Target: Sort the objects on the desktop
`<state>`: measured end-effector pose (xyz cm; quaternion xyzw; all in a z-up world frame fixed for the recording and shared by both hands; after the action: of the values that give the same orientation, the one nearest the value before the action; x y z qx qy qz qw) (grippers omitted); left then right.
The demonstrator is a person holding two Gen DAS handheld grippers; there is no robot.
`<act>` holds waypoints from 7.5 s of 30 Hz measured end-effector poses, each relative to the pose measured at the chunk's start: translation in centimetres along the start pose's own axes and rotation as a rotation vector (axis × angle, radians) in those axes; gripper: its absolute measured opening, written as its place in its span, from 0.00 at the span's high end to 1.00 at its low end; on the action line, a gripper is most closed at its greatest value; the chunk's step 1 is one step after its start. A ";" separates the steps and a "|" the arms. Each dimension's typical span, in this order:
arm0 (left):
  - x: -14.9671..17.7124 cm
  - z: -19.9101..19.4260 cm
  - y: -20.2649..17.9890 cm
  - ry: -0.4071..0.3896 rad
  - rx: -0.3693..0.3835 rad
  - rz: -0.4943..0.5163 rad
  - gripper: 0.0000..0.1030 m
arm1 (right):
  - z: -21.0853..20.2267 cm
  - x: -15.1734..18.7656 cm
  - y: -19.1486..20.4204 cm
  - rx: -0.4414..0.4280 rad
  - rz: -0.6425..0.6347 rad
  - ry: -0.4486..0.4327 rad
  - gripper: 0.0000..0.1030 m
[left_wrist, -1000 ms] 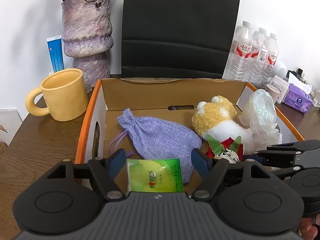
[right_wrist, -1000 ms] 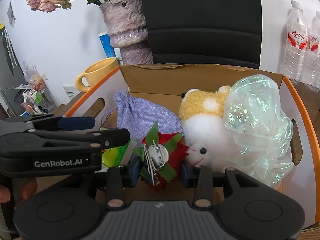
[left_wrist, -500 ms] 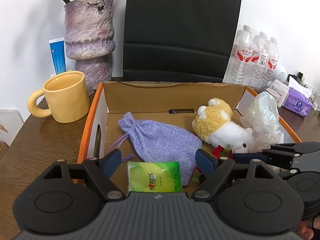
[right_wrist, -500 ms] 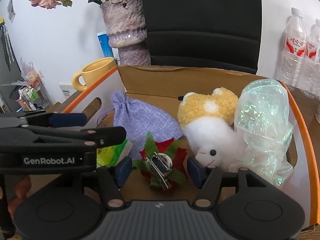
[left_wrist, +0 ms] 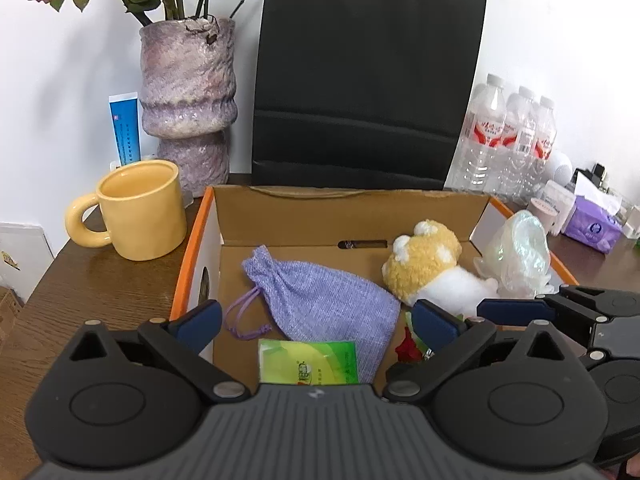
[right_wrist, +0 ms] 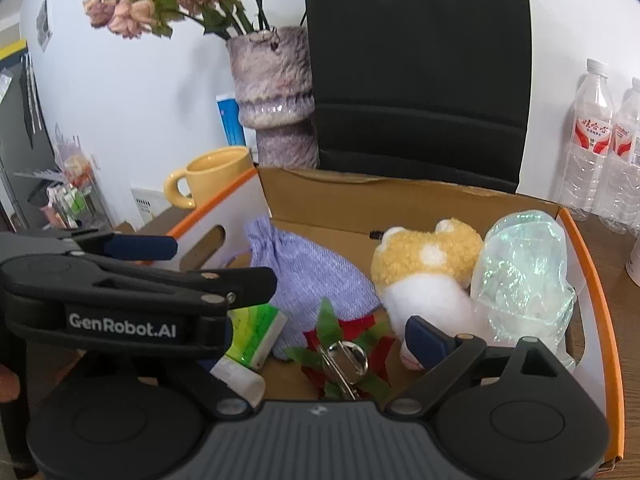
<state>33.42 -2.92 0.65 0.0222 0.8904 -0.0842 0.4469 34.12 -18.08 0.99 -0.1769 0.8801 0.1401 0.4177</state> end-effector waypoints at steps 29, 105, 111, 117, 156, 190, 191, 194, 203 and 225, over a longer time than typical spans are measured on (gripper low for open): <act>0.0 -3.3 -0.5 -0.060 -0.035 -0.019 0.00 | -4.0 0.6 -0.1 0.130 0.017 -0.064 0.00; 6.4 -24.8 -7.7 0.083 -0.270 0.046 0.00 | -24.1 7.4 8.1 0.298 0.091 0.143 0.00; 6.7 -25.5 -8.1 0.092 -0.249 0.059 0.00 | -24.6 7.3 8.8 0.281 0.076 0.176 0.00; 7.2 -25.9 -8.2 0.093 -0.221 0.045 0.00 | -24.6 7.6 8.8 0.265 0.082 0.196 0.00; 7.6 -25.8 -8.4 0.111 -0.205 0.044 0.00 | -24.5 8.4 8.8 0.262 0.091 0.214 0.00; 8.5 -24.3 -5.2 0.180 -0.249 0.003 0.00 | -24.8 8.4 8.0 0.339 0.110 0.185 0.00; 8.5 -24.3 -5.2 0.181 -0.249 0.004 0.00 | -24.8 8.4 8.0 0.339 0.110 0.184 0.00; 8.5 -24.3 -5.2 0.181 -0.247 0.004 0.00 | -24.8 8.4 8.1 0.338 0.109 0.182 0.00; 8.6 -24.2 -5.3 0.183 -0.249 0.002 0.00 | -24.6 8.5 8.1 0.328 0.110 0.191 0.00; 8.7 -24.2 -5.6 0.181 -0.246 0.006 0.00 | -24.5 8.6 8.2 0.314 0.122 0.192 0.00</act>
<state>8.43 -4.68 8.62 -0.0223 0.9306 0.0291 0.3642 8.76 -22.07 10.08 -0.0686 0.9360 0.0086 0.3452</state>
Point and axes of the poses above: each gripper's, at about its wrist camera, not at the fingertips, and z roughly the way its jaws point, y to its left, x to its underside, the point moved 2 cm from there along z, roughly the way its jaws point, and after that the axes turned 3 degrees about -z, right-handed, at the moved point
